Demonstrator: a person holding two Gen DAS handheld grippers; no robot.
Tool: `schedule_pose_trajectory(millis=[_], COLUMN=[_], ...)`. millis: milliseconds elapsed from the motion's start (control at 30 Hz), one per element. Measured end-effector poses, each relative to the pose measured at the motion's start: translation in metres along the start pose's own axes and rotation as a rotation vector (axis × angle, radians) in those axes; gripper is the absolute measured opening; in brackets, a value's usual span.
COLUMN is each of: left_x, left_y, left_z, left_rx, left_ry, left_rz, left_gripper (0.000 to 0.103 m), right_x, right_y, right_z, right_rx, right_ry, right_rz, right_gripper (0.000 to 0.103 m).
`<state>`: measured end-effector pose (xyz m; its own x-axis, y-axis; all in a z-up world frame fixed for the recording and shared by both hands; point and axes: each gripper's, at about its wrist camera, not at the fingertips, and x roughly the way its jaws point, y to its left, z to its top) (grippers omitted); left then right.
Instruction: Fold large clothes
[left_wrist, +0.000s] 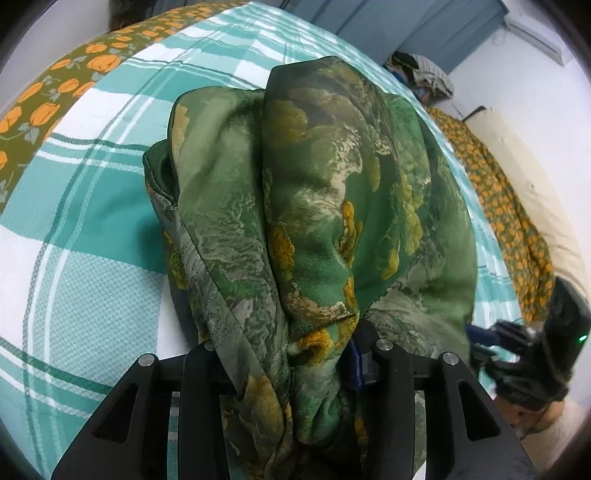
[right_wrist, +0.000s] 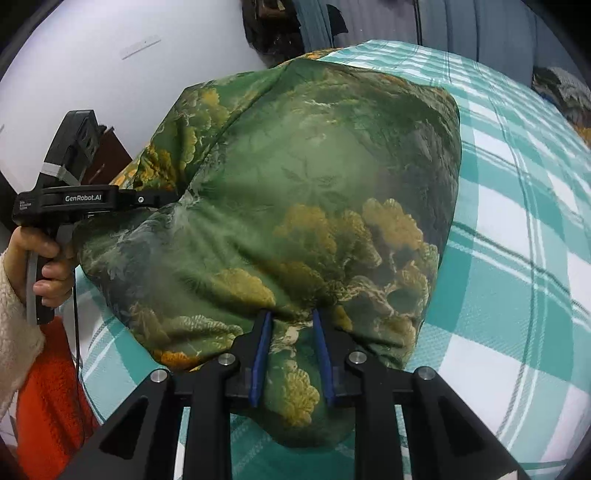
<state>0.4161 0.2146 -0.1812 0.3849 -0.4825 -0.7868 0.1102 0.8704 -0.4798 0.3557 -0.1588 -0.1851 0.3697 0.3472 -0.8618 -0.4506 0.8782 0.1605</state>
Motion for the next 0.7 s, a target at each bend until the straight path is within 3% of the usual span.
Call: schedule_pose_trajectory(millis=[200,300,367,500,700], left_x=[0.003,0.002,0.001,0.006,0.007], left_y=[0.008,0.013,0.017,0.027,0.038], left_z=[-0.002,-0.005,-0.01,-0.017,-0.021], left_rx=[-0.037,-0.04,-0.046,-0.072,-0.098], left_ry=[-0.005,-0.007,-0.01,-0.013,-0.023], left_rz=[-0.033,-0.036,-0.041,-0.055,-0.101], left_gripper=[0.042,0.042,0.042,0.042,0.042], right_x=[-0.035,-0.016,0.016,0.077,0.074], right_y=[-0.003,-0.015,-0.026,-0.036,-0.03], right_z=[0.055,0.101,0.12,0.118,0.126], right_rx=[0.071,0.102,0.134,0.13,0.118], right_ry=[-0.076,-0.078,-0.018,0.097,0.123], right_rz=[0.028,0.009,0.004,-0.028,-0.048], right_gripper=[0.023,0.023,0.023,0.022,0.023])
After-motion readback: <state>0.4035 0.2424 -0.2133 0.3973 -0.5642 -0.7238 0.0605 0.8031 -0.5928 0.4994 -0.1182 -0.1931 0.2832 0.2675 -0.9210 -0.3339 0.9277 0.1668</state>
